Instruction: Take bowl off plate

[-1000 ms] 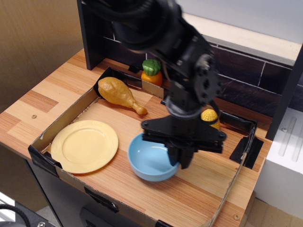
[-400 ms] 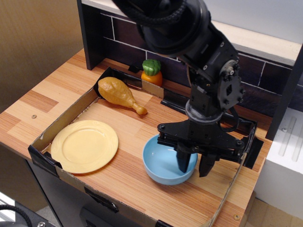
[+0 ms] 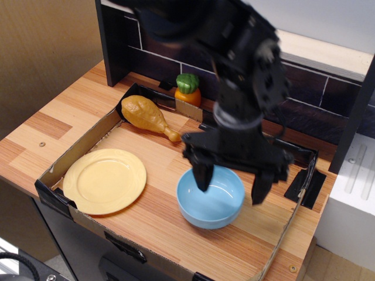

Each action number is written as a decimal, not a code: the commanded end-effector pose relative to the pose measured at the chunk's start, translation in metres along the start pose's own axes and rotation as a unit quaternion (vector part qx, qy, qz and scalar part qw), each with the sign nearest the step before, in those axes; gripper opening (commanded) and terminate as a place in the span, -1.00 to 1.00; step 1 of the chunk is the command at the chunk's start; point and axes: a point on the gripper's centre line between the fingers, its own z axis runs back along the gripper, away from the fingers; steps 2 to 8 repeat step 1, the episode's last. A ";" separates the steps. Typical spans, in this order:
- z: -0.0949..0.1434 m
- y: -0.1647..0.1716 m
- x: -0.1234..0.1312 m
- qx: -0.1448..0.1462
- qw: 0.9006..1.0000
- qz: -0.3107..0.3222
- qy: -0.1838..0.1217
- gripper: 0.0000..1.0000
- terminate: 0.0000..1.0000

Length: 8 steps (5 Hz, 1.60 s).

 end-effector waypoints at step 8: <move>0.010 -0.002 0.003 -0.009 1.000 -0.002 -0.017 1.00 1.00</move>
